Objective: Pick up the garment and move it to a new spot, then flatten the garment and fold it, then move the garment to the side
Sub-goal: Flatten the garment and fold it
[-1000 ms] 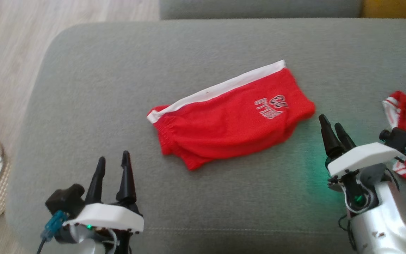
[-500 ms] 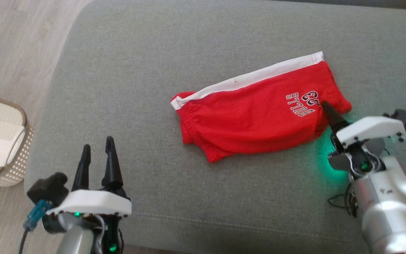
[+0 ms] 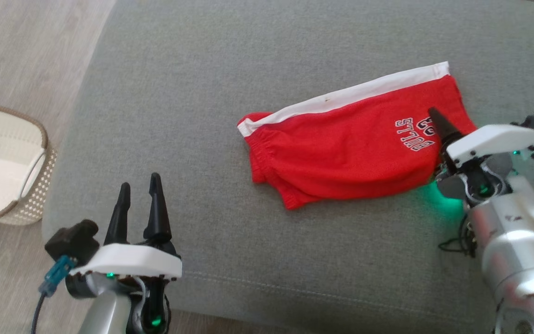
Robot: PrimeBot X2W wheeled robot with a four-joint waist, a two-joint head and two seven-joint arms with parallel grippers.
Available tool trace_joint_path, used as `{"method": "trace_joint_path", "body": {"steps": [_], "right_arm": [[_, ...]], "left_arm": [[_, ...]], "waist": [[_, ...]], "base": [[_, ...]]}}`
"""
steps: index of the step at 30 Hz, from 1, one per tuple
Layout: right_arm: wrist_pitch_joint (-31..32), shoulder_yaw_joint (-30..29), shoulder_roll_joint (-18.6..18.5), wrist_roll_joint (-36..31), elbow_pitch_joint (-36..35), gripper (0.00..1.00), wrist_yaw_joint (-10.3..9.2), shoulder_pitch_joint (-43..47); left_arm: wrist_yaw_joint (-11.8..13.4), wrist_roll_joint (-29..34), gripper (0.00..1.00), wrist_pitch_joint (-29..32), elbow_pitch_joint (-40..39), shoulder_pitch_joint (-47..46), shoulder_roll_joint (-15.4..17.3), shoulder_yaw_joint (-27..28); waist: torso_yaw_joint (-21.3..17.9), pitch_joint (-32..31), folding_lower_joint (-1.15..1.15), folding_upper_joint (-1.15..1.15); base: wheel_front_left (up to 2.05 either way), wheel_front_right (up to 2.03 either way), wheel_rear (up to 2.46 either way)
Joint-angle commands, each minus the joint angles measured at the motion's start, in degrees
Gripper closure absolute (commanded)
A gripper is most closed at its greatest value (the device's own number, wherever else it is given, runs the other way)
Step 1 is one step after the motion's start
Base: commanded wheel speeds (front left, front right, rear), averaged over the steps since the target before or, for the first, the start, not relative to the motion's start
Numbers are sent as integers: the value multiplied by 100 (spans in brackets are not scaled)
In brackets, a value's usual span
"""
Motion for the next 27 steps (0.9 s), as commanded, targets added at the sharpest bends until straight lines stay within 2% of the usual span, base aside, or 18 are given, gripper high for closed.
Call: {"method": "trace_joint_path", "body": {"steps": [1, 4, 5, 6, 7, 17, 27], "right_arm": [[-9, 96, 83, -49, 103, 0, -1, -56], [-13, 152, 61, -143, 201, 0, -1, -144], [-7, 187, 59, -188, 234, 9, -1, -176], [-29, 230, 48, -248, 262, 73, -1, -200], [-78, 267, 37, -306, 287, 100, -1, -216], [-723, 22, 101, -68, 238, 100, -1, -45], [-1374, -398, 176, 412, 56, 100, -1, 709]], "left_arm": [[26, -34, 0, -46, -212, -225, 35, 147], [30, -51, 0, -46, -231, -257, 35, 149], [33, -55, 0, -46, -237, -268, 35, 151], [37, -57, 0, -46, -240, -277, 35, 151], [41, -55, 0, -46, -239, -283, 35, 152], [41, 83, 0, -46, -201, -162, 35, 135], [38, 154, 0, -46, -182, 83, 35, 63]], "waist": [[53, 54, 0, 0], [77, 79, 0, 0], [83, 87, 0, 0], [85, 89, 0, 0], [84, 83, 0, 0], [-136, -276, 0, 0], [-505, -680, 0, 0]], "base": [[0, 0, 0], [0, 0, 0], [0, 0, 0], [0, 0, 0], [0, 0, 0], [0, 0, 0], [0, 0, 0]]}}
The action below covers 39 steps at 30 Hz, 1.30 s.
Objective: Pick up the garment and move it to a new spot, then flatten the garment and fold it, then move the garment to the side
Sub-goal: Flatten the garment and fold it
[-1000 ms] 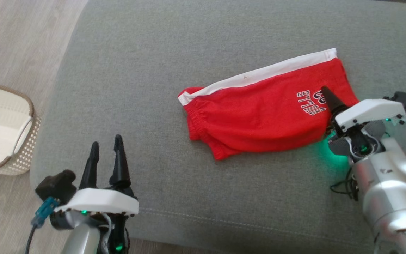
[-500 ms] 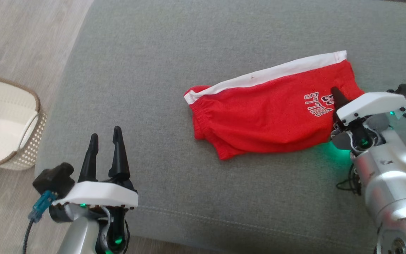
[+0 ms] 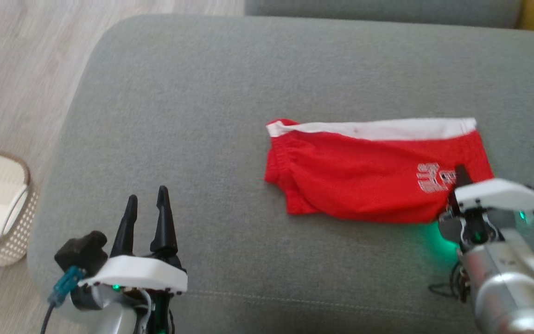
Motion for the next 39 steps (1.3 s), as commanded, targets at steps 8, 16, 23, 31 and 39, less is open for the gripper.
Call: {"method": "trace_joint_path", "body": {"steps": [8, 16, 23, 31, 39], "right_arm": [[-433, 40, 89, 100, -145, 100, -2, 356], [-478, 604, 95, 186, -710, 100, -2, 215], [-495, 1597, 96, 875, -1626, 100, -2, 566], [-650, 2943, 97, 1677, -2634, 100, -2, 1079], [-796, 3747, 97, 2023, -2809, 100, -2, 1187]], "left_arm": [[31, 64, 0, -46, -171, -57, 35, 146], [-142, -250, 0, -46, -242, -112, 35, 119], [-145, -255, 0, -46, -263, -69, 35, 263], [-112, -155, 0, -46, -196, 1, 35, 309], [-80, -128, 0, -46, -143, 52, 35, 302]], "waist": [[-208, -194, 0, 0], [-33, -177, 0, 0], [161, -273, 0, 0], [353, -324, 0, 0], [446, -338, 0, 0]], "base": [[0, 0, 0], [0, 0, 0], [0, 0, 0], [0, 0, 0], [0, 0, 0]]}}
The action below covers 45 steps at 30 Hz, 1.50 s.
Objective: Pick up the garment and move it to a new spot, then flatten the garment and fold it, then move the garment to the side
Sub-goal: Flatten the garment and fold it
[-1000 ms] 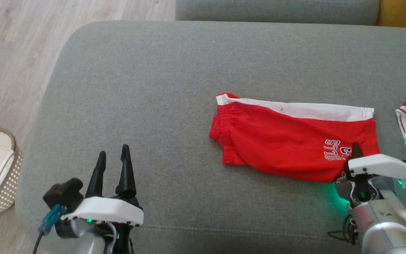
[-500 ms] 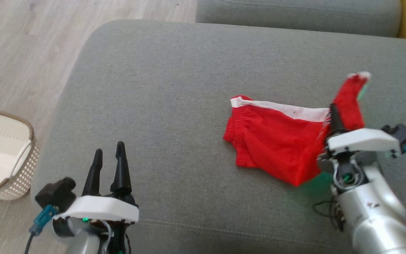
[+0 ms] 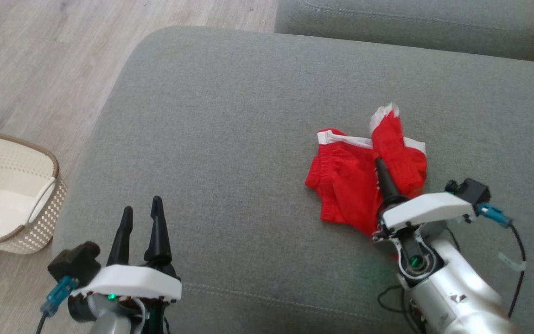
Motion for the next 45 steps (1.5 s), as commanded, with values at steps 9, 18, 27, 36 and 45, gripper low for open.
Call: {"method": "trace_joint_path", "body": {"steps": [9, 18, 27, 36, 45], "right_arm": [[-121, 555, 87, 220, 219, 100, -1, -448], [-128, 704, 87, 141, 360, 0, -1, -601], [-129, 965, 87, -319, 207, 0, -1, -656], [-98, 1719, 87, -646, 436, 0, -1, -672], [44, 2519, 87, -424, 553, 0, -1, -879]], "left_arm": [[57, 5, 0, -46, -178, -204, 30, 101], [86, -51, 0, -46, -142, -242, 30, 31], [71, -27, 0, -46, -58, -307, 30, 51], [89, -87, 0, -46, -74, -313, 30, 4], [116, -86, 0, -46, -47, -318, 30, 67]], "waist": [[70, 85, 0, 0], [209, 175, 0, 0], [239, 218, 0, 0], [267, 256, 0, 0], [134, 228, 0, 0]], "base": [[0, 0, 0], [0, 0, 0], [0, 0, 0], [0, 0, 0], [0, 0, 0]]}}
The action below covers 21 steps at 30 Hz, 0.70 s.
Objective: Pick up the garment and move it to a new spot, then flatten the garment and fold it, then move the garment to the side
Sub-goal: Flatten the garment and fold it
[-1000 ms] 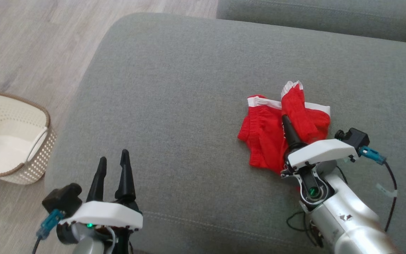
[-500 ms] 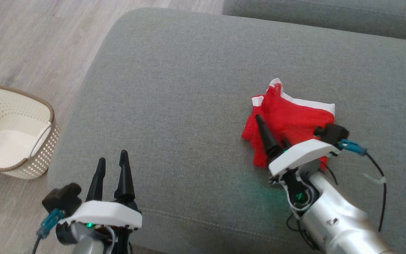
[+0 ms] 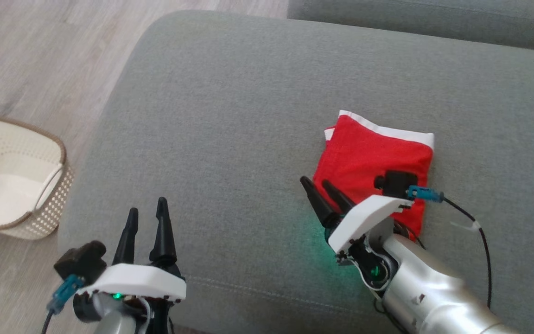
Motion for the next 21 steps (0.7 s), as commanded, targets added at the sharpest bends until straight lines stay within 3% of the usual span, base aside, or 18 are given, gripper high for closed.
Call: {"method": "trace_joint_path", "body": {"steps": [1, 8, 12, 16, 21], "right_arm": [[-28, 81, 91, 46, -167, 0, -1, -181], [-142, -100, 73, 48, -318, 0, -1, -393], [-182, -389, -242, -438, -367, 0, -1, -517], [-188, -1074, -660, -1438, -634, 0, -1, -484], [-189, -2223, -981, -3285, -1323, 0, -1, 59]], "left_arm": [[25, -14, 0, -46, -146, -262, 30, 215], [17, 50, 0, -46, -187, -218, 30, 352], [-2, 89, 0, -46, -256, -209, 30, 488], [-21, 125, 0, -46, -362, -210, 30, 636], [-41, 155, 0, -46, -529, -185, 30, 797]], "waist": [[-82, -48, 0, 0], [-517, -292, 0, 0], [-781, -451, 0, 0], [-1035, -538, 0, 0], [-1313, -595, 0, 0]], "base": [[0, 0, 0], [0, 0, 0], [0, 0, 0], [0, 0, 0], [0, 0, 0]]}}
